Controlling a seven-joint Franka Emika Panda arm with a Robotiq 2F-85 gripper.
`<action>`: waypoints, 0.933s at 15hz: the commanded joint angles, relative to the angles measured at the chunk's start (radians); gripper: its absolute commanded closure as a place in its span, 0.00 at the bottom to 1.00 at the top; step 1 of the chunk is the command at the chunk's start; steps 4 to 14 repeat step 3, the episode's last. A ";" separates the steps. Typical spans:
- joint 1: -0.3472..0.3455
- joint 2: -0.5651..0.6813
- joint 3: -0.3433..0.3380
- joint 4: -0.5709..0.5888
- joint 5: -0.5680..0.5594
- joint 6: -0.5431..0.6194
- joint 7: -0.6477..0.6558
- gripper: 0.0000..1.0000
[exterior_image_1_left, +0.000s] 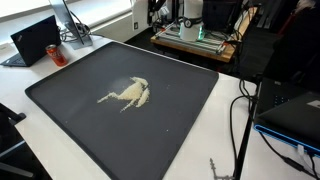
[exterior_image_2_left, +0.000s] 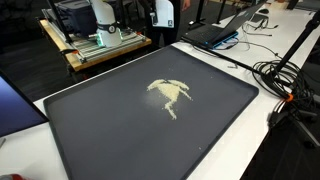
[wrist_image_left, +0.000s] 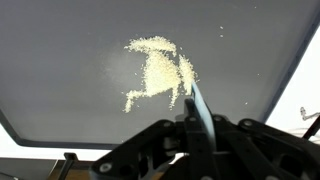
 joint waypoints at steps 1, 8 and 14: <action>0.029 -0.093 -0.026 -0.040 0.037 -0.072 -0.060 0.99; 0.033 -0.114 -0.035 -0.050 0.037 -0.079 -0.083 0.99; 0.033 -0.114 -0.035 -0.050 0.037 -0.079 -0.083 0.99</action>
